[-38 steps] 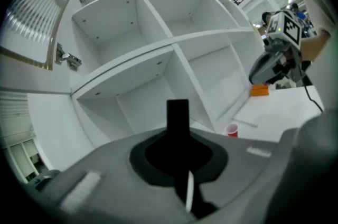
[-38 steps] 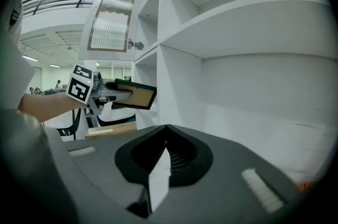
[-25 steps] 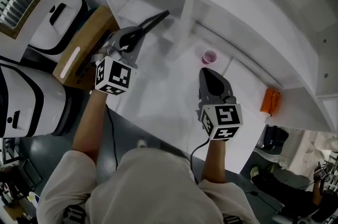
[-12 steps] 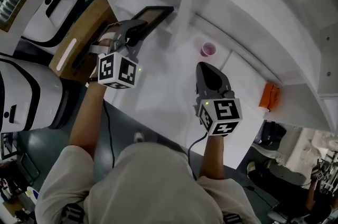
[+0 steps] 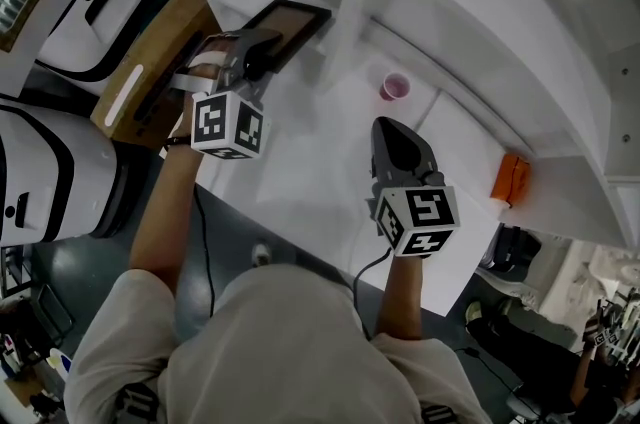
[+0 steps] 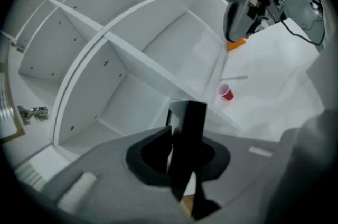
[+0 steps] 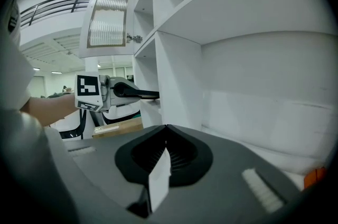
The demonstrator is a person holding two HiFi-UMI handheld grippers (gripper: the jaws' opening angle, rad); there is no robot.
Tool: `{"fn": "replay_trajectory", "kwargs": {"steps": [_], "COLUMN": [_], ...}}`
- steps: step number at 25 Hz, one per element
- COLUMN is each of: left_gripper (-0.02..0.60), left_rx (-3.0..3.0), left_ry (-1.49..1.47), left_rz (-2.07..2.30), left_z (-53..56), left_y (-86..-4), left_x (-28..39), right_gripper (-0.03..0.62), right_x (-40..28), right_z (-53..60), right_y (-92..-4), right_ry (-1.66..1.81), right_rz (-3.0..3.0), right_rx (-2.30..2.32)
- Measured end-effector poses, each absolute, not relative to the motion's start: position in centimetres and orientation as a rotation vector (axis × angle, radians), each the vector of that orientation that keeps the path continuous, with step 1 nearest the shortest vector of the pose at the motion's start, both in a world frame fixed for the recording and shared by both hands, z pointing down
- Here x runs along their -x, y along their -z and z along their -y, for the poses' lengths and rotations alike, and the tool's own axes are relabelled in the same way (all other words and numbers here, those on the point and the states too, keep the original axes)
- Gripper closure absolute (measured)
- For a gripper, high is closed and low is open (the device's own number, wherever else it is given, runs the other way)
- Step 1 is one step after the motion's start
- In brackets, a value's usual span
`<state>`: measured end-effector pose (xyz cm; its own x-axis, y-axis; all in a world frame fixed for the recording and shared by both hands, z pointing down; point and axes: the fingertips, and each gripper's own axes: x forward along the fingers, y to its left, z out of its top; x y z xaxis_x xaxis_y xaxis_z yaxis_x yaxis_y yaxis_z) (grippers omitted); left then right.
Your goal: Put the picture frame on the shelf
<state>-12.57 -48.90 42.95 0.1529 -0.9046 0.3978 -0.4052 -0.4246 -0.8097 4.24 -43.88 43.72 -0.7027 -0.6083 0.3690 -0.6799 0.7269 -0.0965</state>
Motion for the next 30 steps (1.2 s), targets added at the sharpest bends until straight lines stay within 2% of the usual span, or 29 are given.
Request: {"fn": "replay_trajectory", "kwargs": {"steps": [30], "left_gripper": [0.403], "left_rx": [1.865], "left_ry": [1.402], "left_rz": [-1.092], "left_z": [51.7], "left_y": [-48.2], "left_x": [12.3], "right_gripper": [0.588], "right_x": [-4.7], "right_z": [44.4], "right_y": [-45.0], "right_ry": [-0.346], "right_rz": [2.566], "right_rx": [-1.043]}}
